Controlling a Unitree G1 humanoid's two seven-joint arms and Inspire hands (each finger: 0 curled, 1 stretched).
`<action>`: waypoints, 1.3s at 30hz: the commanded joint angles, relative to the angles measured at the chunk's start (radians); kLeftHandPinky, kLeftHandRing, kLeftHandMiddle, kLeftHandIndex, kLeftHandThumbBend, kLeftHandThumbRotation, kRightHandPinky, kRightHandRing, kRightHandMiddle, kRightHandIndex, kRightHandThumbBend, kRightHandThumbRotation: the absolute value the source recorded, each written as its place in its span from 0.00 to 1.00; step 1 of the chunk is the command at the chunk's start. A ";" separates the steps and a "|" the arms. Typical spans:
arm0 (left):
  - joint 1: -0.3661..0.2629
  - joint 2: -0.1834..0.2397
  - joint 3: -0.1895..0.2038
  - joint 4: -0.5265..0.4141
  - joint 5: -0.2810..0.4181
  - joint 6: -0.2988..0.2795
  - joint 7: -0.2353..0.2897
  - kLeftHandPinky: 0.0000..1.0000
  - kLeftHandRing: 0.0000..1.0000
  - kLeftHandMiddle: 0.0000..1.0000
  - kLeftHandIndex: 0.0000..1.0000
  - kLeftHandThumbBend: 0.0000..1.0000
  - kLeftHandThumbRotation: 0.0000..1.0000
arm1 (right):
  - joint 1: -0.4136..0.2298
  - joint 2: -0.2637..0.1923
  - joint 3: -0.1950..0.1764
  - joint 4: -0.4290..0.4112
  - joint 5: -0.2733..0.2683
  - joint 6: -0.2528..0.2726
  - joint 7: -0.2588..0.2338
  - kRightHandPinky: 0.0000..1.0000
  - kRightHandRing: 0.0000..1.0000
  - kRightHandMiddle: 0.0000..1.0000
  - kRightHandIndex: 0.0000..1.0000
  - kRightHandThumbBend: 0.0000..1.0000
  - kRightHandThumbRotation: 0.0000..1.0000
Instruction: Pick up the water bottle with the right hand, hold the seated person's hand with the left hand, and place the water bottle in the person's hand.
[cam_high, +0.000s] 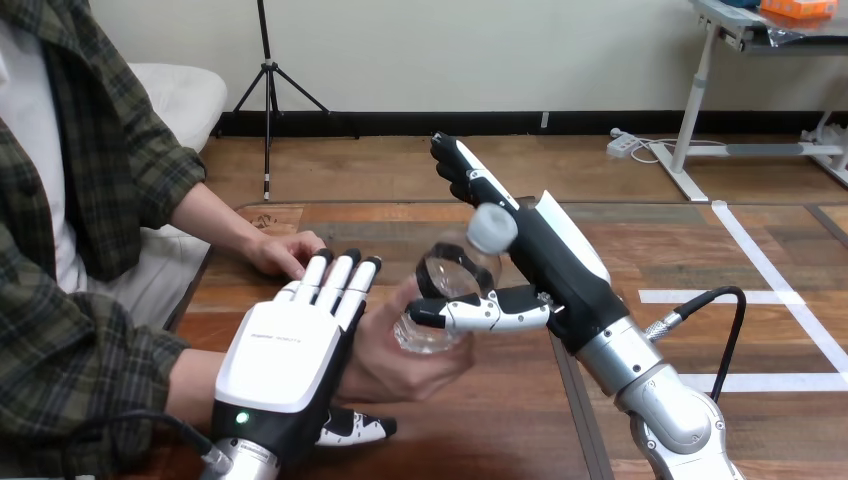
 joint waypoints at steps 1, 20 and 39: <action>-0.041 0.010 0.007 -0.004 -0.009 -0.036 0.032 0.87 1.00 1.00 1.00 1.00 0.31 | -0.029 0.000 -0.002 -0.035 0.005 -0.009 -0.015 1.00 1.00 1.00 1.00 0.89 0.29; -0.054 0.021 0.022 0.041 -0.050 -0.163 0.100 0.87 1.00 1.00 1.00 1.00 0.41 | -0.020 -0.013 -0.009 -0.034 -0.009 -0.024 -0.041 1.00 1.00 1.00 1.00 0.90 0.33; -0.103 -0.088 0.050 0.296 -0.395 -0.793 0.290 0.84 0.98 1.00 1.00 0.69 0.77 | 0.037 0.059 -0.060 -0.040 0.156 -0.092 -0.043 0.99 1.00 1.00 1.00 0.86 0.44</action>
